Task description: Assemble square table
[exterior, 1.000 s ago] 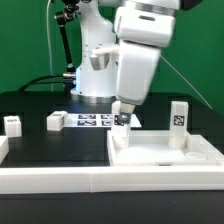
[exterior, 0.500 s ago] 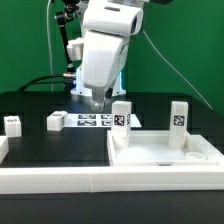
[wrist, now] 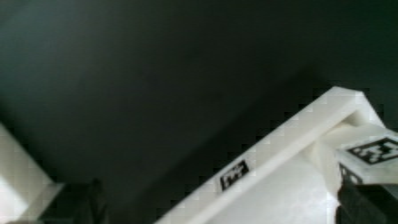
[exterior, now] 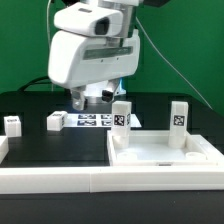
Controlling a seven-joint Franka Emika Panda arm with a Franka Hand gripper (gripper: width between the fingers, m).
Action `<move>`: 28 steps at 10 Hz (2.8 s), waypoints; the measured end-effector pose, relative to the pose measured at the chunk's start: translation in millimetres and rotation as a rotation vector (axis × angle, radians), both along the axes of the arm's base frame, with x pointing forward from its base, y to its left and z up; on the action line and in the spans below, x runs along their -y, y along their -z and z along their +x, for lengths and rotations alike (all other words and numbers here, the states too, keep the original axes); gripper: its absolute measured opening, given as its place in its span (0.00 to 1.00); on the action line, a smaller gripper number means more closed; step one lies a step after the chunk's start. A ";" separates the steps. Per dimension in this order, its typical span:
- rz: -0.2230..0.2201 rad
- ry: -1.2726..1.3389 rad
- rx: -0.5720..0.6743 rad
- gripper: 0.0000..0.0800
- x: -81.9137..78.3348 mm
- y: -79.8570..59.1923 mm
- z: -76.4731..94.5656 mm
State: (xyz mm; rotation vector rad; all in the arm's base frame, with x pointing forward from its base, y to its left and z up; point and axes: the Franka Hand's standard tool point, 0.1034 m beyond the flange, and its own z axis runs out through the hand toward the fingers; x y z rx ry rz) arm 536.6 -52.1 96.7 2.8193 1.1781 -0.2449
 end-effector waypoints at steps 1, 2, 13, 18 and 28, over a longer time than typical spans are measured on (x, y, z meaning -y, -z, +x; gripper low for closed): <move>-0.011 0.119 -0.013 0.81 7.4 2.6 -11.6; -0.018 0.197 -0.015 0.81 12.1 5.9 -18.4; 0.011 0.780 -0.064 0.81 59.6 22.5 -94.3; 0.018 0.855 -0.085 0.81 69.5 30.2 -113.4; -0.010 0.972 -0.399 0.81 73.5 57.9 -155.4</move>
Offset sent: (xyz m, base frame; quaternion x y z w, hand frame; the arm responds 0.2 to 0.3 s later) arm 0.0000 0.0000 0.0000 0.0000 0.0000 0.1938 0.9810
